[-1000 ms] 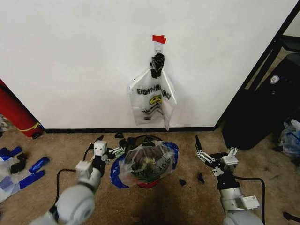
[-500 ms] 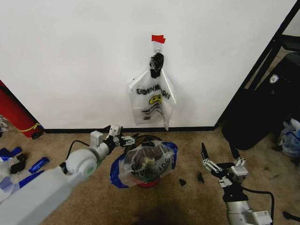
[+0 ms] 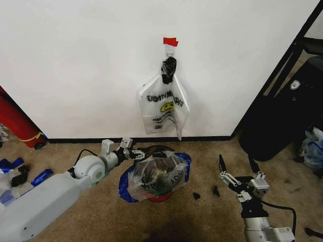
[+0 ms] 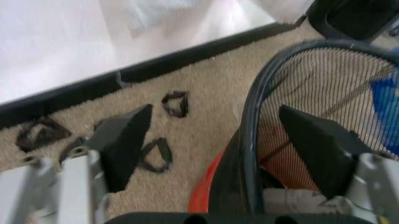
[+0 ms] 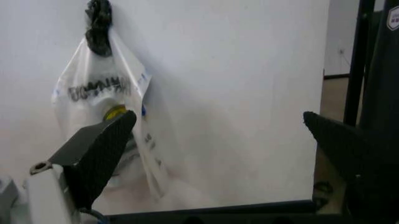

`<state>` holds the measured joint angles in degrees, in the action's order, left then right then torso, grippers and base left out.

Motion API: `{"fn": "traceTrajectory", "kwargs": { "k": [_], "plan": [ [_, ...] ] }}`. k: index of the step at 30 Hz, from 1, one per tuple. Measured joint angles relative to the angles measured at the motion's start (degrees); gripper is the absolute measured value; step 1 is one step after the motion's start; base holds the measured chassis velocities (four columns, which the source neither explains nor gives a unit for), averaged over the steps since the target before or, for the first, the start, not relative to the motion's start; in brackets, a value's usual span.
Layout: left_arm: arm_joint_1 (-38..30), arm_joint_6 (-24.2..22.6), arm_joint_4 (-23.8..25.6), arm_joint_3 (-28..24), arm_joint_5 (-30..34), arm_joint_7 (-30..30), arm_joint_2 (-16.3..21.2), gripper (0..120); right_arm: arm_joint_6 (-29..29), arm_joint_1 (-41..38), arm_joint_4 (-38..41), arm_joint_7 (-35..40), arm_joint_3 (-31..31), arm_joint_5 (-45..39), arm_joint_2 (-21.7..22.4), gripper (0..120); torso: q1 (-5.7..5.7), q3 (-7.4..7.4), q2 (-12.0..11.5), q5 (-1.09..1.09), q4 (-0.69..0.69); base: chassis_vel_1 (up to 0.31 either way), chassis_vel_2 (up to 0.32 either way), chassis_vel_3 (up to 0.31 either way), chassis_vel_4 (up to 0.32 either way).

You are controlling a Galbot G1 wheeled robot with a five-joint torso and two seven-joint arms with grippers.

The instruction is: Pick up the garbage bag from the wall and place it over the trash bin.

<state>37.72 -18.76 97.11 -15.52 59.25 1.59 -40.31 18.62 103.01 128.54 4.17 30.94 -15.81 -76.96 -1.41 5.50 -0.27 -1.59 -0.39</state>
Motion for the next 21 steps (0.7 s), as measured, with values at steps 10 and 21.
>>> {"fn": "traceTrajectory", "kwargs": {
  "k": [10, 21],
  "plan": [
    [-1.47, -1.41, -1.81, -1.47, 2.73, 0.58, -1.41, 39, -0.18, 0.38, 0.36, 0.91, 0.03, -0.04, -0.33, 100, 0.00, 0.00, 0.00, 0.00, 0.00, 0.000, 0.000, 0.000, 0.000],
    [-1.26, -2.35, -1.72, -0.97, 4.16, -0.03, -1.08, 3, -0.16, 0.37, 0.49, 1.31, -0.23, 0.16, -0.19, 100, 0.00, 0.00, 0.00, -0.01, -0.01, 0.000, 0.000, 0.000, 0.000]
  ]
}}
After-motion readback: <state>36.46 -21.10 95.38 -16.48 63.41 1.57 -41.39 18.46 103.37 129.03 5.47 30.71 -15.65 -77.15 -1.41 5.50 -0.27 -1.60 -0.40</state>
